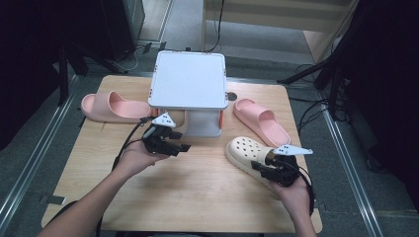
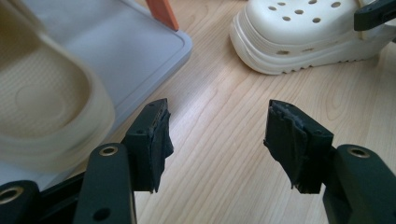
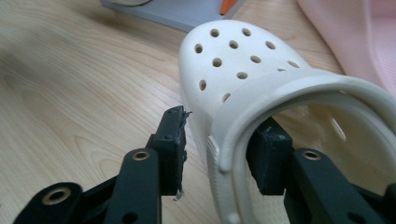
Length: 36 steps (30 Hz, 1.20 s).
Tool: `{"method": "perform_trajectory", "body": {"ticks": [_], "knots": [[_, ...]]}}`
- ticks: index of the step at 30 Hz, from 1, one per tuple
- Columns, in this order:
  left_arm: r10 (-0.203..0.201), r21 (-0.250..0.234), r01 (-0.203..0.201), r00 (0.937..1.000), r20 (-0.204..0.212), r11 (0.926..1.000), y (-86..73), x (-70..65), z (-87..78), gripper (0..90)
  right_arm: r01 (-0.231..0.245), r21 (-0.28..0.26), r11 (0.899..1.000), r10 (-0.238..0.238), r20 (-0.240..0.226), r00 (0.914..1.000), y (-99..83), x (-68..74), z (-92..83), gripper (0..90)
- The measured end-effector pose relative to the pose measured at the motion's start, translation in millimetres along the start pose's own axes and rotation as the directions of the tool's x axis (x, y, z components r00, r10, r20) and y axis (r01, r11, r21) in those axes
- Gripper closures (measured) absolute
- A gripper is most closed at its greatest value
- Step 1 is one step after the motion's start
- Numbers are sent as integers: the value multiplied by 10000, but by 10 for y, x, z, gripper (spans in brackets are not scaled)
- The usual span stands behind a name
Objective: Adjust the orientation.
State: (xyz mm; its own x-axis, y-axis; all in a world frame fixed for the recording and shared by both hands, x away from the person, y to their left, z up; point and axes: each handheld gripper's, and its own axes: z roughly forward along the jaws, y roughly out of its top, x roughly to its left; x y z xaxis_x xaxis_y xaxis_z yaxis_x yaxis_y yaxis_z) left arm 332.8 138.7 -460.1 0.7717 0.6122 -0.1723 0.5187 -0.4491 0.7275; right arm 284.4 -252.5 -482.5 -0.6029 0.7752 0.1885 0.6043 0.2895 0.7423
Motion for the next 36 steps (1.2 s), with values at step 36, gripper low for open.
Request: {"method": "perform_trajectory", "body": {"ticks": [36], "knots": [[-704, -173, 690, 9931, -943, 9975, -457, -98, -251, 424, 1458, 545, 9878, -1271, -2582, 9577, 545, 751, 727, 744]]}}
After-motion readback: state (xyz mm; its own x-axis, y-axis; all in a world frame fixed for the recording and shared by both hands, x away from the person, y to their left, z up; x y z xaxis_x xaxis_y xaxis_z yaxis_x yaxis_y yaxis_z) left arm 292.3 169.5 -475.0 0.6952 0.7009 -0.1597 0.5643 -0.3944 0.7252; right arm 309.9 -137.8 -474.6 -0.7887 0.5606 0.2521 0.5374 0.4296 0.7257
